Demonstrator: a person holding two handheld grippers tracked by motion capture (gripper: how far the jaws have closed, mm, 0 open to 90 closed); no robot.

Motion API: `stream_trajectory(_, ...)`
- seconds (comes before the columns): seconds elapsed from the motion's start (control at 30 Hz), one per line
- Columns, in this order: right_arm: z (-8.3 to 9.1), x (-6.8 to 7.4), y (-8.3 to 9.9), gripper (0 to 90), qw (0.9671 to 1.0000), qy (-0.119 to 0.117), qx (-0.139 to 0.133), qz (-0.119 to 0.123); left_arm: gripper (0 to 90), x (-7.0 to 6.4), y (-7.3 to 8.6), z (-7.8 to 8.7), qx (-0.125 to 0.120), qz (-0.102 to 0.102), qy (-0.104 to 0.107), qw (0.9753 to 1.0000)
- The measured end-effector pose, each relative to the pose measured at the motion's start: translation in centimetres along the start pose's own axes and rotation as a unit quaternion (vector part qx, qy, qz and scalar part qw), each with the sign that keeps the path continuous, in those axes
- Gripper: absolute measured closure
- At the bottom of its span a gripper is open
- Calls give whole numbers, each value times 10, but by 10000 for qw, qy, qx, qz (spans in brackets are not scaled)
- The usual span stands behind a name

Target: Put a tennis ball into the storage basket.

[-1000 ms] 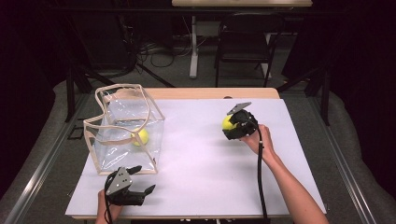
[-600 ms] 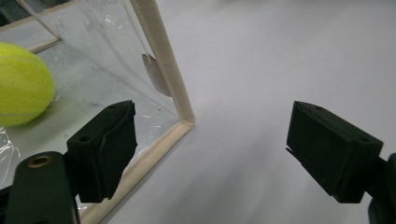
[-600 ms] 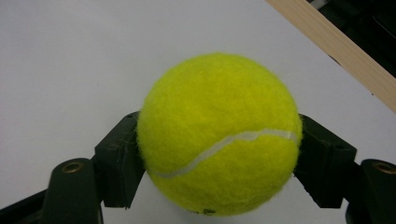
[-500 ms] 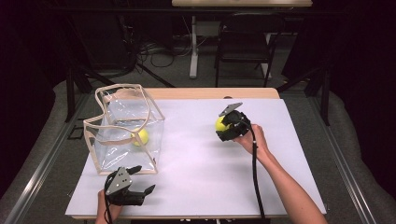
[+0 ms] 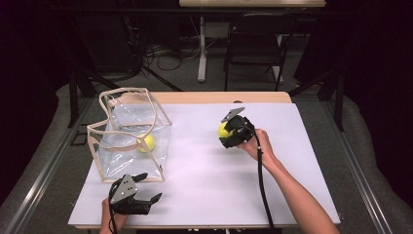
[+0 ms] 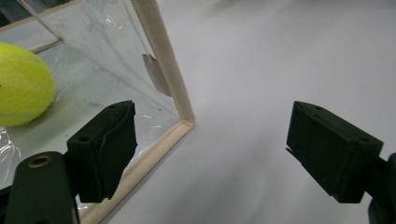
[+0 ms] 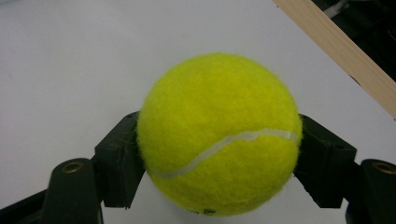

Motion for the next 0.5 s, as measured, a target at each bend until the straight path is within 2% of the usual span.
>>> stream_trajectory(0.5, -3, 13, -16, 260, 9997, -116, -40, 207, 160, 0, 0, 0, -3, 27, 4, 10000)
Point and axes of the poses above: each handheld gripper's, and its own axes: z roughly backward along the jaws, y roughly out of its underside, x roughly to its left, the point moved 6 cm from there along -z, roughly forward along the jaws, and after that the axes turned 11 degrees about x, right-handed, at the moved point
